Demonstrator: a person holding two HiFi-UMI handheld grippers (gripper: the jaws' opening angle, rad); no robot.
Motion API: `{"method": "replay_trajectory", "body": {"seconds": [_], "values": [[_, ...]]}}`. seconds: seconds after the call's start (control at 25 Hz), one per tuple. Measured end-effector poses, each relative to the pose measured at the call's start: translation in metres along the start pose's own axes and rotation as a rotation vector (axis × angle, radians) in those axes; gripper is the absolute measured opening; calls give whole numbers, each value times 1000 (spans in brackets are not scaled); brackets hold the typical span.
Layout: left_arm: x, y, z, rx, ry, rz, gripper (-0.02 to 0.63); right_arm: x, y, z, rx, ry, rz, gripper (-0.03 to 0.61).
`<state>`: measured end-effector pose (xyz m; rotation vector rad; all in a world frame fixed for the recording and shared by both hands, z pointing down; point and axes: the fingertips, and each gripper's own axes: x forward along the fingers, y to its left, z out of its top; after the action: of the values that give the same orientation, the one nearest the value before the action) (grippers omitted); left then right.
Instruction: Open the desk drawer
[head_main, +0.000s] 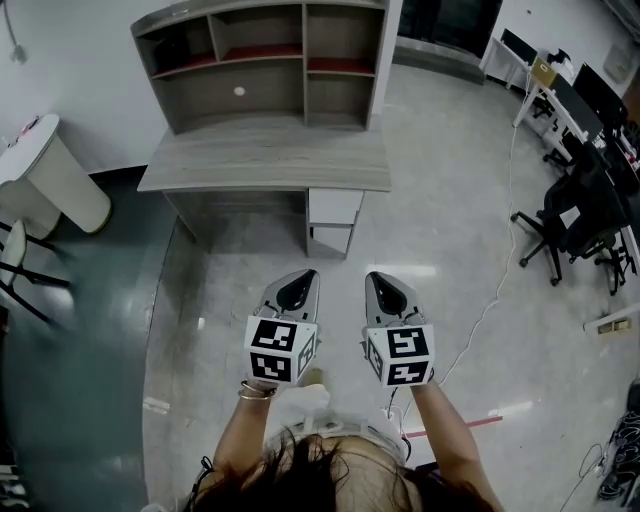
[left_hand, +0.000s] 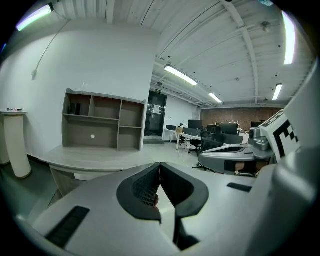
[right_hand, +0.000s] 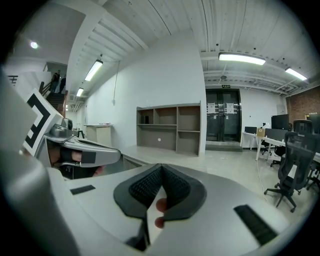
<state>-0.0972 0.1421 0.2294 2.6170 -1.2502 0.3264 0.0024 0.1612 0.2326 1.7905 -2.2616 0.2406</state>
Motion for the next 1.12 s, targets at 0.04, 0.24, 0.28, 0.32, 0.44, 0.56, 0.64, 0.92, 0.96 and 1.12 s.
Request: {"method": "replay_trajectory", "body": {"seconds": [0.04,0.24,0.28,0.32,0.44,0.56,0.64,0.92,0.96,1.12], "values": [[3,4,-1,-2,3,-1,11,4,0,0,-3,3,-3,20],[18,15,-1,-12,3,-16,11,21,-5,-4,-28,30,-16,20],[21,15,0,-19,-2,-27,11,25,-6,-6,-38,37,-17,20],[24,16,-1,-30,-6,-38,11,28,-7,-8,-46,42,-17,21],[37,19,-3,-54,-3,-48,11,39,-17,-11,-48,43,-16,21],[56,25,-4,-44,16,-29,11,53,-29,-10,-57,48,-14,21],[71,28,-1,-37,30,-20,11,64,-39,-8,-67,55,-10,21],[120,40,13,-33,46,33,11,100,-70,-7,-158,79,19,20],[126,41,13,-31,46,40,11,105,-74,-7,-161,80,24,20],[145,42,11,-7,41,59,11,120,-92,-14,-154,94,39,20]]}}
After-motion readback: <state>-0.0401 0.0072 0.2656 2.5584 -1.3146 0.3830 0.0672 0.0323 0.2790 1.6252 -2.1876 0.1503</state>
